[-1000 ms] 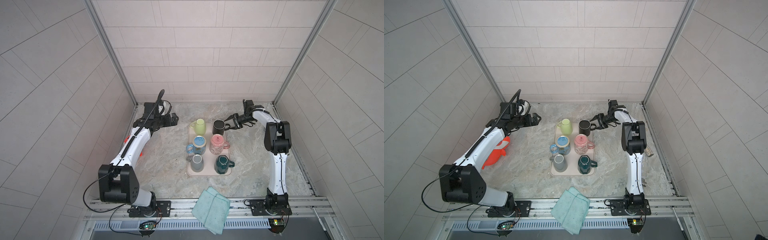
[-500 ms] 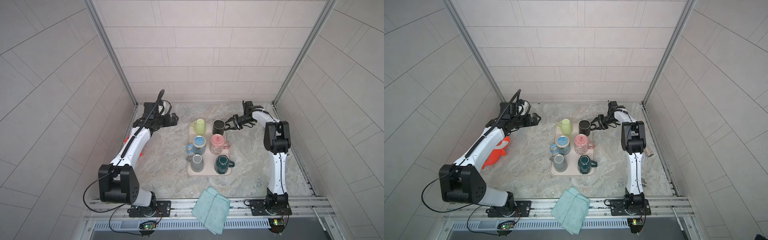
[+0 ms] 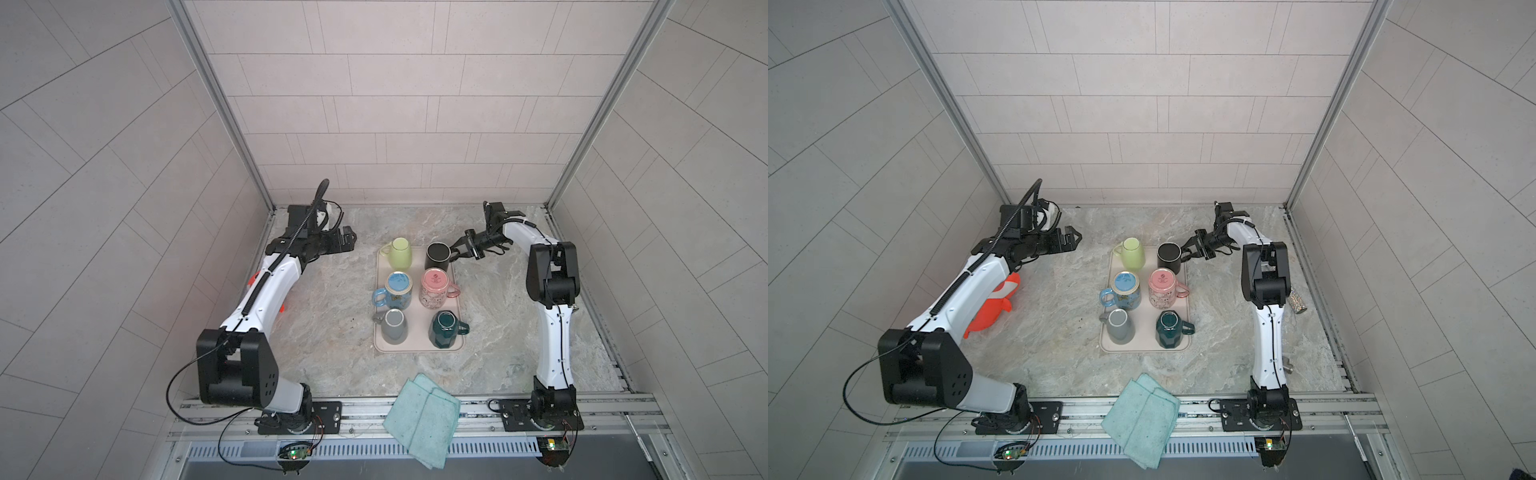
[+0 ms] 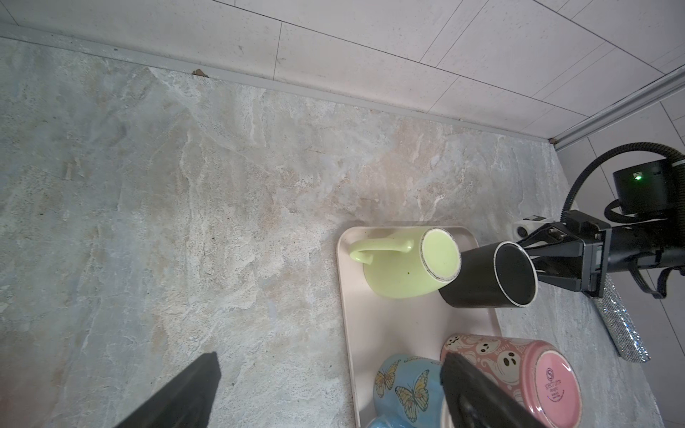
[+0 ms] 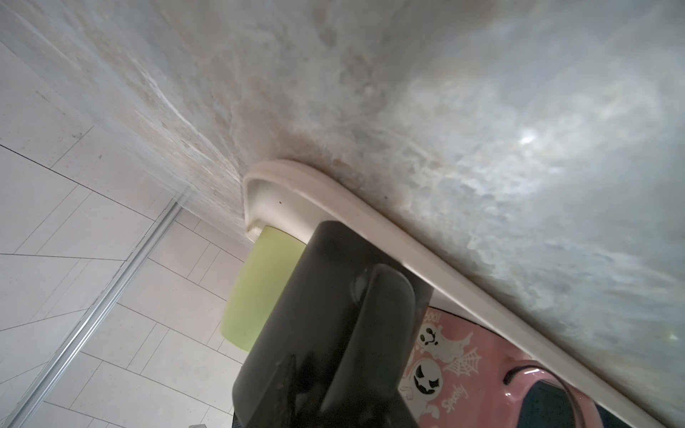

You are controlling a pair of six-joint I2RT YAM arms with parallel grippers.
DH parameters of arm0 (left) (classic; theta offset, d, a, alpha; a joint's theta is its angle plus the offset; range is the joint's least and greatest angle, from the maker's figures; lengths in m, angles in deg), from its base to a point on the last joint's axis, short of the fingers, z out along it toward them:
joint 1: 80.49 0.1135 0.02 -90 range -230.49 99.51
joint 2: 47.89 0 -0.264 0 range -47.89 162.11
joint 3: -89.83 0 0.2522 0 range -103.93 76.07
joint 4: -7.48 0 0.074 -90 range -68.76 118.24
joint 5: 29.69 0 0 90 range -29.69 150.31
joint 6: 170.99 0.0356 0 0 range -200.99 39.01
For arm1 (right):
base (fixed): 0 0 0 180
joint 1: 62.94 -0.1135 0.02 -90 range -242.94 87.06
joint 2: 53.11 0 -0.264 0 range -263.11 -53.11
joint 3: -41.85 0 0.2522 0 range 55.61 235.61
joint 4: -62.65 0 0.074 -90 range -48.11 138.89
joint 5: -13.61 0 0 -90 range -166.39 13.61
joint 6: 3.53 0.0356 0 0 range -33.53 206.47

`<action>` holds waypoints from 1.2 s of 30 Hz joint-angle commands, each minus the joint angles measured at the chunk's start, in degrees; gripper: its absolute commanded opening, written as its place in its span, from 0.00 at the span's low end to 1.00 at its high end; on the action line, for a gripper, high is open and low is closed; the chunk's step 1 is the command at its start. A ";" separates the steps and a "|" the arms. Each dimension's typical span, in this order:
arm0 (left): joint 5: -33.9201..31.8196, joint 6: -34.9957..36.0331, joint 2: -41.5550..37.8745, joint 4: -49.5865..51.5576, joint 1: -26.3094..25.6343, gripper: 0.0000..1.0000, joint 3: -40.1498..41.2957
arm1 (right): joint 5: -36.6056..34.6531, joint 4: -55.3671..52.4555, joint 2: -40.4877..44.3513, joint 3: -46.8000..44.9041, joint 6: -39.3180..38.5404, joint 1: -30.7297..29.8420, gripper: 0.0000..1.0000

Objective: Turn the mug right side up
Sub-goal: Pick up the mug from the tray.

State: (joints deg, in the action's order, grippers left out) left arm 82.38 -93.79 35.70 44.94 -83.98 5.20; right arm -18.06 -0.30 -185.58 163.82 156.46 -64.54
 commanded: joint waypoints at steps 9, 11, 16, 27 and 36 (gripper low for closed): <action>-1.11 1.20 -0.18 0.73 0.25 1.00 -0.66 | -0.41 -1.79 -2.14 1.76 0.05 -0.39 0.14; -1.28 1.20 -0.16 0.73 0.29 1.00 -0.72 | -0.49 -1.48 -2.14 1.66 0.01 -0.47 0.09; -1.60 1.26 -0.04 0.77 0.34 1.00 -0.67 | -0.56 0.26 -2.18 1.62 0.12 -0.52 0.00; -1.45 0.67 0.33 0.82 0.39 1.00 -1.18 | 0.21 12.72 1.41 0.84 1.13 -1.22 0.00; -1.23 0.14 -0.31 1.10 0.40 1.00 -2.07 | 0.21 21.37 5.88 -1.58 0.20 -2.00 0.00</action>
State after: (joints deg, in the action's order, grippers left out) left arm 81.24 -93.46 35.70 45.21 -83.87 5.16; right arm -18.02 16.34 -184.59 162.02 157.14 -66.16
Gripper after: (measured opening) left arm 0.998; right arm 0.161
